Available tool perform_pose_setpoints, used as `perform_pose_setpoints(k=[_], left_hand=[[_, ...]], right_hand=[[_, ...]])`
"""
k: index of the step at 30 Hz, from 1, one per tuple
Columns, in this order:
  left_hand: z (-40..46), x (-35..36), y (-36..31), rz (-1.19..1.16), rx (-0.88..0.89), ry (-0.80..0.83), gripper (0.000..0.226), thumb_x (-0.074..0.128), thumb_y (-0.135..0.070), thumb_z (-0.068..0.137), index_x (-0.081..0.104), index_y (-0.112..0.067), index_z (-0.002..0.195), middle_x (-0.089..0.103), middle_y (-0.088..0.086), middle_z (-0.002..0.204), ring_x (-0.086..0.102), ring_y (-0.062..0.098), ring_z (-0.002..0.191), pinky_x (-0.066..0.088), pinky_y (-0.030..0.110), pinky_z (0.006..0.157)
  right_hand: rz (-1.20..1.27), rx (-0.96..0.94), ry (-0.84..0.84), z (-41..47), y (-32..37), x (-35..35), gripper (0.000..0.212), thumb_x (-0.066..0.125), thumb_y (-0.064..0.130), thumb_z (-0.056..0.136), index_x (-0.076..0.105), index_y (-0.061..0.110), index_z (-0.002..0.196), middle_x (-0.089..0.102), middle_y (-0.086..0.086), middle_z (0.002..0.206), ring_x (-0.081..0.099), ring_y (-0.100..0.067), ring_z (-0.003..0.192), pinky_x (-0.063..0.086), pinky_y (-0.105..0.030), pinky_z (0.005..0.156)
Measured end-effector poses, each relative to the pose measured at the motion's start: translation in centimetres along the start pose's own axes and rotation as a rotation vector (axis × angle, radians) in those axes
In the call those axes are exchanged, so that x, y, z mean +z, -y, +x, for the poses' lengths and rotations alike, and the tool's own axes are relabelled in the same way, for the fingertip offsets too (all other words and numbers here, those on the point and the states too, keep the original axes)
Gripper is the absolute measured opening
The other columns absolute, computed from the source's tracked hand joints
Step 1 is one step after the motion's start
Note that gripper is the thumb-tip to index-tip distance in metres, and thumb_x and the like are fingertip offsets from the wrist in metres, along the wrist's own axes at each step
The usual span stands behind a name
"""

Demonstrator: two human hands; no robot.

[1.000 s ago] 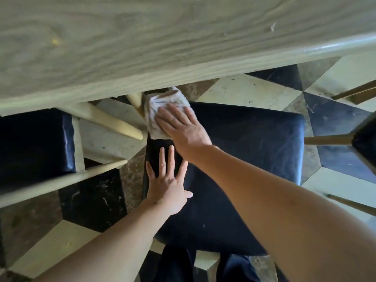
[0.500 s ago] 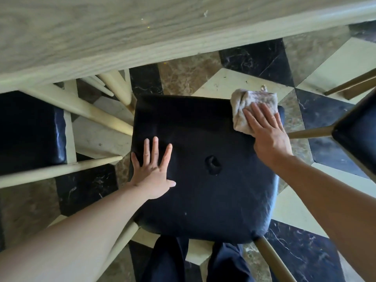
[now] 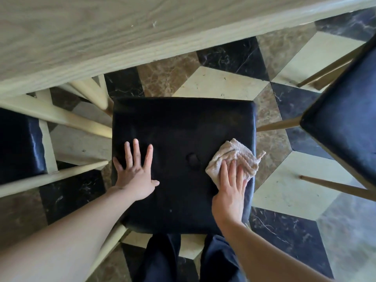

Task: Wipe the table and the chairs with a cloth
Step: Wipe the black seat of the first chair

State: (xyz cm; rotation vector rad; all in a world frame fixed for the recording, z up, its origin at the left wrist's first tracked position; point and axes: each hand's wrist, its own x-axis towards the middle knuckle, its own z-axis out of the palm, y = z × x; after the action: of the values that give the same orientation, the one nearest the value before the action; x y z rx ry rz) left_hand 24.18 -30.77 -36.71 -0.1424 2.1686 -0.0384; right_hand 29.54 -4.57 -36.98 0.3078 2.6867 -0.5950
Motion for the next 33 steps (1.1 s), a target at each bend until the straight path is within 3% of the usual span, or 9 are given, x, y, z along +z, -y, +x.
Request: perform_pose_setpoints(k=[7,11,13,15,18,23,27,31,33], left_hand=[[0.5,0.5,0.6,-0.014,0.067,-0.047,0.123,0.056,-0.063,0.092,-0.054,-0.026,0.132,-0.063,0.018,0.137,-0.047,0.043,0.138,0.001,0.074,0.114],[1.0,0.9,0.8,-0.019,0.094,-0.100,0.126,0.058,-0.065,0.089,-0.055,-0.029,0.132,-0.062,0.015,0.140,-0.046,0.040,0.139,0.002,0.072,0.116],[0.8,1.0,1.1,-0.035,0.115,-0.119,0.124,0.061,-0.066,0.087,-0.044,-0.032,0.144,-0.053,0.013,0.150,-0.042,0.037,0.143,0.004,0.069,0.118],[0.1,0.8,1.8,-0.116,0.134,-0.212,0.115,0.068,-0.061,0.084,-0.015,-0.033,0.158,-0.032,0.009,0.164,-0.028,0.031,0.152,0.013,0.064,0.120],[-1.4,0.5,2.1,-0.385,0.033,-0.472,0.083,0.073,-0.033,0.088,0.028,-0.025,0.157,0.010,0.008,0.170,0.012,0.029,0.156,0.032,0.056,0.117],[-2.5,-0.1,2.6,-0.823,-0.377,-0.444,0.071,0.062,-0.011,0.089,0.030,-0.010,0.153,0.027,0.017,0.161,0.030,0.036,0.148,0.035,0.053,0.116],[-1.9,-1.9,4.1,-1.297,-0.687,-0.495,0.050,0.040,-0.011,0.100,0.043,-0.010,0.150,0.045,0.016,0.153,0.047,0.035,0.137,0.039,0.037,0.107],[-1.7,-2.0,5.2,-1.276,-0.551,-0.547,0.043,0.034,-0.027,0.107,0.051,-0.025,0.146,0.054,0.008,0.148,0.053,0.031,0.132,0.037,0.030,0.095],[-2.0,-1.6,5.6,-1.224,-0.446,-0.546,0.045,0.034,-0.025,0.106,0.049,-0.031,0.148,0.051,0.003,0.152,0.051,0.027,0.136,0.040,0.033,0.103]], right_hand=[[-0.059,-0.181,-0.030,5.9,-1.5,-2.5,0.102,0.051,-0.014,0.071,0.020,0.021,0.161,0.009,-0.004,0.168,-0.007,-0.021,0.155,0.000,-0.049,0.125],[0.001,0.033,-0.180,12.4,3.1,-2.4,0.100,0.049,-0.009,0.071,0.017,0.021,0.161,0.007,-0.008,0.169,-0.001,-0.033,0.155,-0.006,-0.051,0.124],[0.029,0.119,-0.217,12.3,6.0,-0.9,0.098,0.046,-0.010,0.073,0.015,0.020,0.161,0.005,-0.007,0.169,-0.001,-0.032,0.155,-0.005,-0.054,0.124],[0.053,0.019,-0.173,10.0,9.3,1.1,0.097,0.045,-0.012,0.075,0.014,0.020,0.161,0.005,-0.007,0.169,-0.003,-0.029,0.155,-0.005,-0.052,0.124],[-0.002,-0.218,-0.043,6.7,13.5,3.9,0.087,0.047,-0.004,0.085,0.013,0.020,0.162,0.005,-0.007,0.169,-0.006,-0.025,0.156,-0.005,-0.052,0.124],[-0.068,-0.441,0.091,6.5,19.1,6.8,0.079,0.044,0.005,0.092,0.011,0.022,0.162,0.004,-0.004,0.170,-0.007,-0.027,0.155,-0.005,-0.053,0.124],[-0.051,-0.506,0.135,6.0,21.4,7.9,0.067,0.031,0.014,0.096,0.017,0.023,0.161,0.008,-0.003,0.169,-0.003,-0.026,0.156,-0.006,-0.051,0.125],[-0.128,-0.729,0.292,1.1,20.4,9.7,0.066,0.019,0.025,0.094,0.020,0.022,0.159,0.014,-0.001,0.168,-0.002,-0.025,0.156,-0.001,-0.052,0.125],[-0.268,-0.892,0.393,-1.5,18.2,10.2,0.069,0.023,0.026,0.092,0.015,0.023,0.160,0.010,0.000,0.169,-0.007,-0.025,0.155,-0.002,-0.054,0.124]])
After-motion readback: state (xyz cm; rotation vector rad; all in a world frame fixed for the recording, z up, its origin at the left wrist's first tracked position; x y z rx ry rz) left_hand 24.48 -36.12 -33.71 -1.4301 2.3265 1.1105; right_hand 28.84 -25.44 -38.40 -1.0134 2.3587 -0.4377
